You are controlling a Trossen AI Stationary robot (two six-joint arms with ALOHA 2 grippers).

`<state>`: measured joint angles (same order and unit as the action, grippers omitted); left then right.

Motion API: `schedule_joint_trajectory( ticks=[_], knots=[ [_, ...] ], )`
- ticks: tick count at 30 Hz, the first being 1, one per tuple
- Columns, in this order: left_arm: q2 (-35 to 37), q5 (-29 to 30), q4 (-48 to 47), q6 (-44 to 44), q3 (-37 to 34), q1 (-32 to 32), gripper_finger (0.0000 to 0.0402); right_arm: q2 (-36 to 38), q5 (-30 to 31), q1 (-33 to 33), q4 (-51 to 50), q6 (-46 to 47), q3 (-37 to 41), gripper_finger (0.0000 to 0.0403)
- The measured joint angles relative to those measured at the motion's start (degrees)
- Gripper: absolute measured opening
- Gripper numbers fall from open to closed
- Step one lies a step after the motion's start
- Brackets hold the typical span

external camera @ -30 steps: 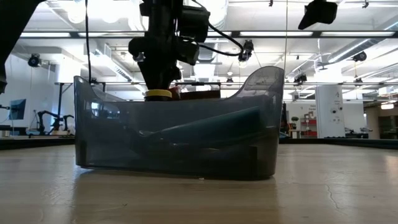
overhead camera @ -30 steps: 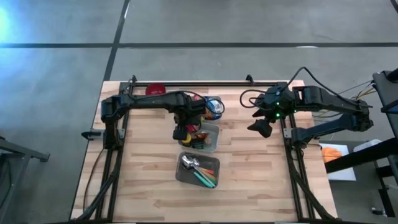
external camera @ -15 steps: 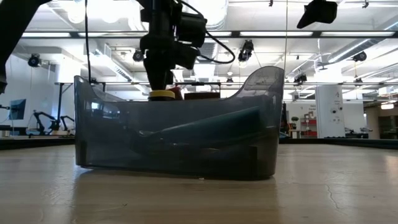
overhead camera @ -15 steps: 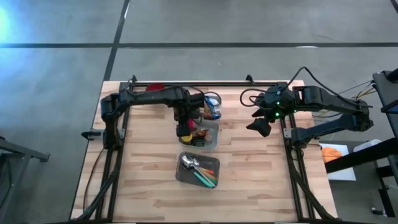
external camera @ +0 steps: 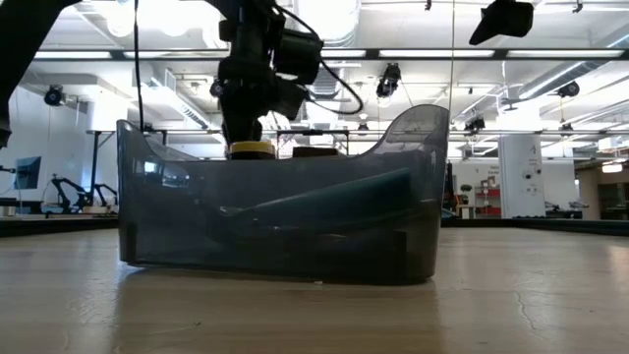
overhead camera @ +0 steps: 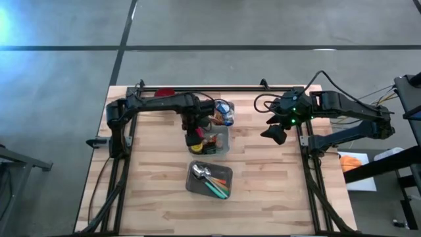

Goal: Pick & Place Food Item
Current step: Put the red seasoning can into the bottom gray bin, then return to Home Position

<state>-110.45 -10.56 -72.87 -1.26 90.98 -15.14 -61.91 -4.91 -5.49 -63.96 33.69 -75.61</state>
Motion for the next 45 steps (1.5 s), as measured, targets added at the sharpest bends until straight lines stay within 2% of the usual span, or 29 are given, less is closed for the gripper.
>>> schedule_joint_trajectory(
  ticks=[7, 19, 24, 27, 41, 45],
  knots=[
    [0.0, -1.1, -0.2, 1.9, -3.2, 0.0, 0.0198, 0.0, 0.0, 0.0, 0.0, 0.0, 0.0, 0.0363],
    [0.0, -1.1, 1.0, 4.8, -3.3, 0.1, 0.0199, 0.0, 0.0, 0.0, 0.0, 0.0, 0.0, 0.0363],
    [0.0, -1.1, 1.1, 4.8, -3.3, 0.2, 0.0251, 0.0, 0.0, 0.0, 0.0, 0.0, 0.0, 0.0363],
    [0.0, -1.1, 1.2, 4.8, -3.3, 0.2, 0.0268, 0.0, 0.0, 0.0, -0.1, 0.0, 0.0, 0.0363],
    [0.0, 1.5, 2.5, 4.9, -3.3, 0.2, 0.0276, 0.0, 0.0, 0.0, -0.1, -0.2, 0.0, 0.0363],
    [0.0, 1.2, -0.1, 5.8, -2.2, 0.2, 0.0277, 0.0, 0.0, 0.0, -0.1, -0.2, 0.0, 0.0363]
  ],
)
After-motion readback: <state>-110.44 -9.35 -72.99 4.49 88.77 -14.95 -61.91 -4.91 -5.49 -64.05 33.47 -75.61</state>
